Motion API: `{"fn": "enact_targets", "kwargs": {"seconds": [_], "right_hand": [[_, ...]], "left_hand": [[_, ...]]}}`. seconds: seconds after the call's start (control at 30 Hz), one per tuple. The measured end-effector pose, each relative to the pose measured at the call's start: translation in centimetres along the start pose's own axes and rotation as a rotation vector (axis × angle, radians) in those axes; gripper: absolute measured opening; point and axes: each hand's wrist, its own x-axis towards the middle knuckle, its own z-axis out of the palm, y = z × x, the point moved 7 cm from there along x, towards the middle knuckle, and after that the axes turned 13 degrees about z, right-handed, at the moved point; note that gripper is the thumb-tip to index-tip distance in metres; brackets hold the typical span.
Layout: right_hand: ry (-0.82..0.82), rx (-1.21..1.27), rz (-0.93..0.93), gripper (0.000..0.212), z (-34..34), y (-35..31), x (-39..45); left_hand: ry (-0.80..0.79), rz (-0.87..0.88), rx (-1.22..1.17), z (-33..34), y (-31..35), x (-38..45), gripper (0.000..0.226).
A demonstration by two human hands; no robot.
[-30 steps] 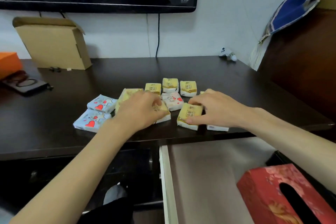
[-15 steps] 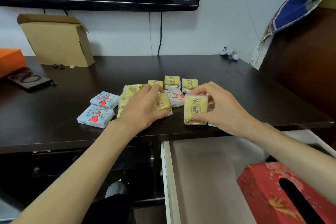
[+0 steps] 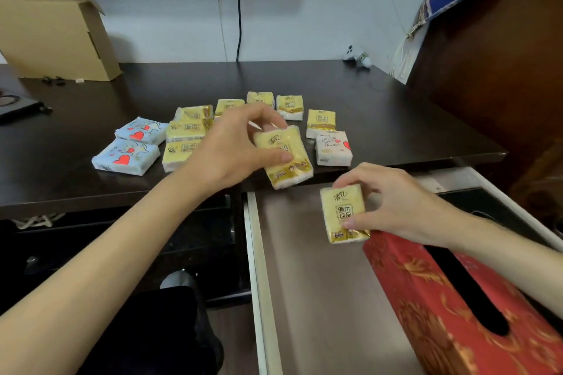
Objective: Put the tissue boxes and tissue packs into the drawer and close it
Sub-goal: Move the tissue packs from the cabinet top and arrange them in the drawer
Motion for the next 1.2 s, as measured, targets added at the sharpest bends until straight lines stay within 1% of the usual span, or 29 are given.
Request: {"fn": "enact_targets", "kwargs": {"seconds": [0.03,0.1,0.13,0.23,0.3,0.37,0.43,0.53,0.6,0.67,0.73,0.8,0.87,0.93,1.2], "right_hand": [[-0.005,-0.107,0.007,0.048,0.4,0.3,-0.3],[-0.037,-0.251,0.036,0.052,1.2,0.8,-0.6],[-0.061,-0.289,0.053,0.053,1.6,0.9,-0.7],[-0.128,-0.359,0.086,0.045,2.7,1.3,-1.1],[-0.121,-0.43,0.091,0.039,2.9,1.5,-1.4],[-0.104,-0.443,0.087,0.04,2.8,1.8,-1.7],[-0.143,-0.492,0.095,0.052,2.9,2.1,-2.0],[-0.261,-0.626,0.099,0.085,3.6,2.8,-2.6],[-0.287,-0.7,0.055,0.102,3.8,2.6,-2.9],[-0.282,-0.795,-0.013,0.107,4.0,2.0,-2.8],[-0.319,-0.887,-0.043,0.098,4.6,1.5,-2.5],[-0.345,-0.911,-0.036,0.075,5.3,1.2,-2.3],[-0.324,-0.894,-0.021,0.061,5.5,0.9,-2.1],[-0.293,-0.884,-0.002,0.058,5.5,0.8,-2.0],[-0.258,-0.85,0.001,0.058,5.6,0.8,-2.3]], "left_hand": [[-0.098,-0.03,-0.043,1.6,0.4,-0.5,0.04],[-0.291,-0.039,-0.003,5.1,1.1,-1.7,0.039],[-0.36,-0.029,0.03,6.8,1.2,-2.5,0.039],[-0.493,-0.007,0.132,11.2,0.7,-4.4,0.039],[-0.553,0.025,0.254,13.3,0.1,-5.3,0.037],[-0.589,0.043,0.299,14.2,-0.6,-5.9,0.034],[-0.629,0.043,0.323,14.5,-1.1,-6.4,0.034],[-0.698,0.088,0.485,14.7,-0.8,-6.8,0.037],[-0.745,0.102,0.559,14.8,-0.5,-7.2,0.053],[-0.791,0.114,0.589,14.8,-0.2,-7.8,0.07],[-0.813,0.149,0.63,14.6,0.0,-8.0,0.073],[-0.816,0.159,0.642,14.7,0.1,-8.2,0.066],[-0.799,0.147,0.598,15.0,0.4,-8.1,0.057],[-0.787,0.126,0.554,15.3,0.6,-8.1,0.053],[-0.789,0.113,0.552,15.9,0.4,-8.2,0.063]]}}
